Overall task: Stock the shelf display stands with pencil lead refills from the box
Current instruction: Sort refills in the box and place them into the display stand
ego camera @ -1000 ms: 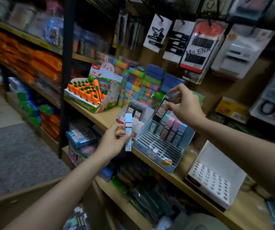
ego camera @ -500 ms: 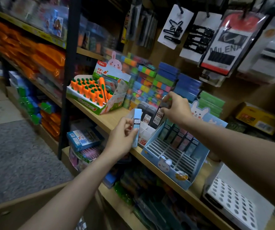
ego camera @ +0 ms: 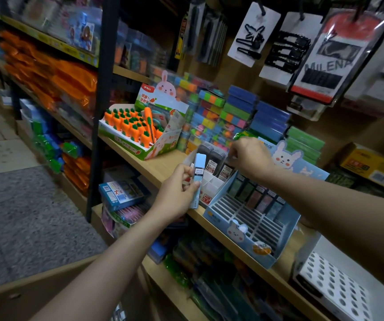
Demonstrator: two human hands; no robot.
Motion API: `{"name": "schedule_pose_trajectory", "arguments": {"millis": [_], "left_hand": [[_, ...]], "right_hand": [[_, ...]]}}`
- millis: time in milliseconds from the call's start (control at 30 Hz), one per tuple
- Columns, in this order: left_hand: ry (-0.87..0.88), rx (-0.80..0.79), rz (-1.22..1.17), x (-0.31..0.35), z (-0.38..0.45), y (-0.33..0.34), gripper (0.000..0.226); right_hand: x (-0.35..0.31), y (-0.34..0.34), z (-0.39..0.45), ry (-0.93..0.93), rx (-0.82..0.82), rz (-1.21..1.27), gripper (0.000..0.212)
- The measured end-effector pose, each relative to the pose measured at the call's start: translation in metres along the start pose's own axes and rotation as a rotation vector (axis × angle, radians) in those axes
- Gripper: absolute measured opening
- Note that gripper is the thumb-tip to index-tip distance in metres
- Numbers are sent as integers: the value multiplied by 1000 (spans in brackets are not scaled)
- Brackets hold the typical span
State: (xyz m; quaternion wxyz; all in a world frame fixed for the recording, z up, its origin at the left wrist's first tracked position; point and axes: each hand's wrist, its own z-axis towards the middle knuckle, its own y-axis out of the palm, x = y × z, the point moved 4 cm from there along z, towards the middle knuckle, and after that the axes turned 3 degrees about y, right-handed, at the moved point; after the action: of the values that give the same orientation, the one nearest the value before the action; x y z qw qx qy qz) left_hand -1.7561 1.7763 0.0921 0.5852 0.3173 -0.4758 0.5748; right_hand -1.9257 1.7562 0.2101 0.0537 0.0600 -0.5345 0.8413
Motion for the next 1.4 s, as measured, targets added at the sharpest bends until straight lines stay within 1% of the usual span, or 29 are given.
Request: {"name": "schedule_pose_trajectory", "arguments": {"millis": [67, 100, 200, 233, 267, 333, 367, 433, 533, 600, 667, 733, 800, 867, 900, 967, 1067, 1233, 1400], "left_hand": [[1, 3, -25, 1, 0, -1, 10], [8, 11, -44, 2, 0, -2, 11], [25, 48, -162, 8, -2, -2, 16], [23, 48, -225, 11, -4, 0, 18], [24, 36, -280, 13, -5, 3, 20], [38, -17, -330, 19, -8, 12, 22], [53, -45, -331, 22, -11, 16, 24], [87, -96, -303, 28, -18, 25, 26], [128, -172, -274, 37, -29, 38, 27], [162, -186, -209, 42, -37, 42, 21], [229, -171, -52, 46, -44, 44, 18], [309, -200, 139, 46, -53, 50, 28], [378, -304, 315, 39, -65, 61, 39], [421, -419, 490, 27, -76, 72, 47], [442, -454, 571, 20, -80, 76, 49], [492, -471, 676, 11, -85, 80, 50], [518, -462, 723, 5, -87, 80, 51], [515, -454, 709, 4, -85, 79, 49], [513, -452, 693, 4, -86, 78, 49]], "right_hand": [[1, 0, -2, -3, -9, -12, 14], [2, -3, -3, 0, 8, 25, 17], [2, -25, -15, 24, 158, 269, 21], [2, -33, -22, 37, 177, 353, 21], [2, -39, -29, 51, 147, 456, 21], [-1, -43, -49, 83, -13, 718, 22], [-2, -44, -59, 100, -68, 824, 23], [-2, -44, -79, 131, -105, 933, 27], [0, -47, -99, 146, -103, 883, 29], [10, -52, -105, 161, -97, 852, 30], [31, -62, -107, 204, -54, 758, 31], [58, -72, -108, 265, -7, 635, 32], [82, -77, -111, 297, 12, 508, 32], [98, -76, -116, 280, 8, 365, 32], [102, -73, -118, 264, 1, 312, 31], [108, -67, -121, 235, -4, 247, 31], [111, -57, -123, 215, -12, 193, 29], [111, -45, -121, 219, -13, 138, 27], [110, -41, -116, 246, 7, 192, 28]]}}
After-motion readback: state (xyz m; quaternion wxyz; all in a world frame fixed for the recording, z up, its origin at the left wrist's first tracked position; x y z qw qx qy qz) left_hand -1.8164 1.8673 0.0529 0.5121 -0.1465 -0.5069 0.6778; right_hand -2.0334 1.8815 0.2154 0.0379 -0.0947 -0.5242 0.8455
